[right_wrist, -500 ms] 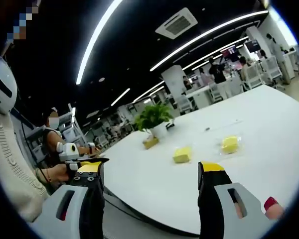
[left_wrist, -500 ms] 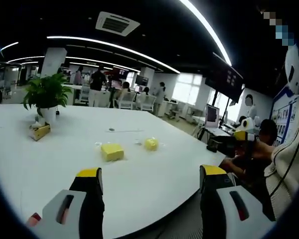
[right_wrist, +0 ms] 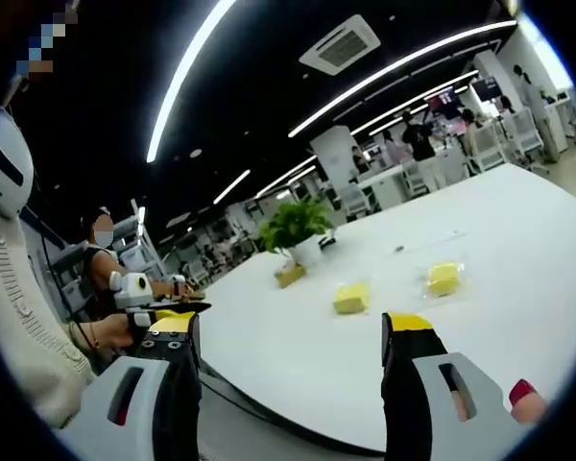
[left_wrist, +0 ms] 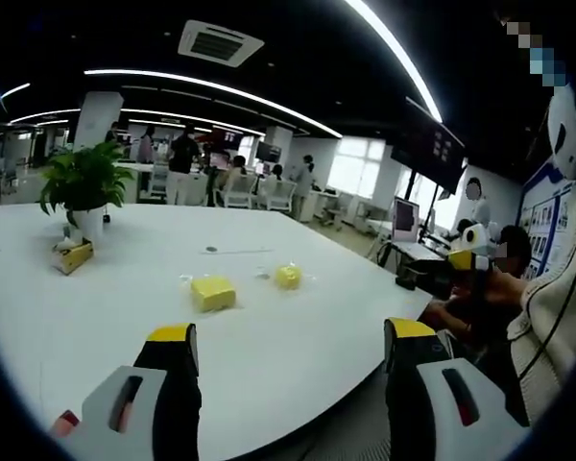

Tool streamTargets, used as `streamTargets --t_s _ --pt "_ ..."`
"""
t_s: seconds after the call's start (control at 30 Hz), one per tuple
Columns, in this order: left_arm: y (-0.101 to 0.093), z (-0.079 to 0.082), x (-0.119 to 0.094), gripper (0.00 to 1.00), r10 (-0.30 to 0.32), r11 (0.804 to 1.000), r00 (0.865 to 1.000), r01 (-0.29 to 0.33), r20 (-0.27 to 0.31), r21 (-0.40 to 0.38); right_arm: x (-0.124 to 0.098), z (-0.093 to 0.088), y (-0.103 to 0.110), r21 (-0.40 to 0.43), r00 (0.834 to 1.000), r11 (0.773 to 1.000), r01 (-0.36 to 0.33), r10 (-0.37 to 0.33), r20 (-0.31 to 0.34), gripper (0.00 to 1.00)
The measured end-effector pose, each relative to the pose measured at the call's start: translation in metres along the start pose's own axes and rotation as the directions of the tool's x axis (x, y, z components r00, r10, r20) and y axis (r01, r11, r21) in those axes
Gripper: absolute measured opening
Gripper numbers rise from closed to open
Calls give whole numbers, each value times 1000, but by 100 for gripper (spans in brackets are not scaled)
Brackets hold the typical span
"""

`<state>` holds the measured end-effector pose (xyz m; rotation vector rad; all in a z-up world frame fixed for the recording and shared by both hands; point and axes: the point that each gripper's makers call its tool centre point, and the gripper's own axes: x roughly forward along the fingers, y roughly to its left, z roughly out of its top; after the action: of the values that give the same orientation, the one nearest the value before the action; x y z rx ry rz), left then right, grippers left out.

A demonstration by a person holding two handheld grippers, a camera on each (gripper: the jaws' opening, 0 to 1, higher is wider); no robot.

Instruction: Compare the silicone blocks by pressing each to a similar depth, holding the contact briefly, and releasing to observe deformation and rebound differences across the visible hardness samples.

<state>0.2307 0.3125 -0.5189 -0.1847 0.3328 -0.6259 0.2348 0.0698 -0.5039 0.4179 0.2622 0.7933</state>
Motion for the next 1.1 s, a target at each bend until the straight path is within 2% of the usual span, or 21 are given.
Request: streamTargets --t_s 1.1 --pt "0 -9 -7 78 4 1000 1000 -4 -2 -14 -1 -5 2 9 1000 1000 0 0 -5 72"
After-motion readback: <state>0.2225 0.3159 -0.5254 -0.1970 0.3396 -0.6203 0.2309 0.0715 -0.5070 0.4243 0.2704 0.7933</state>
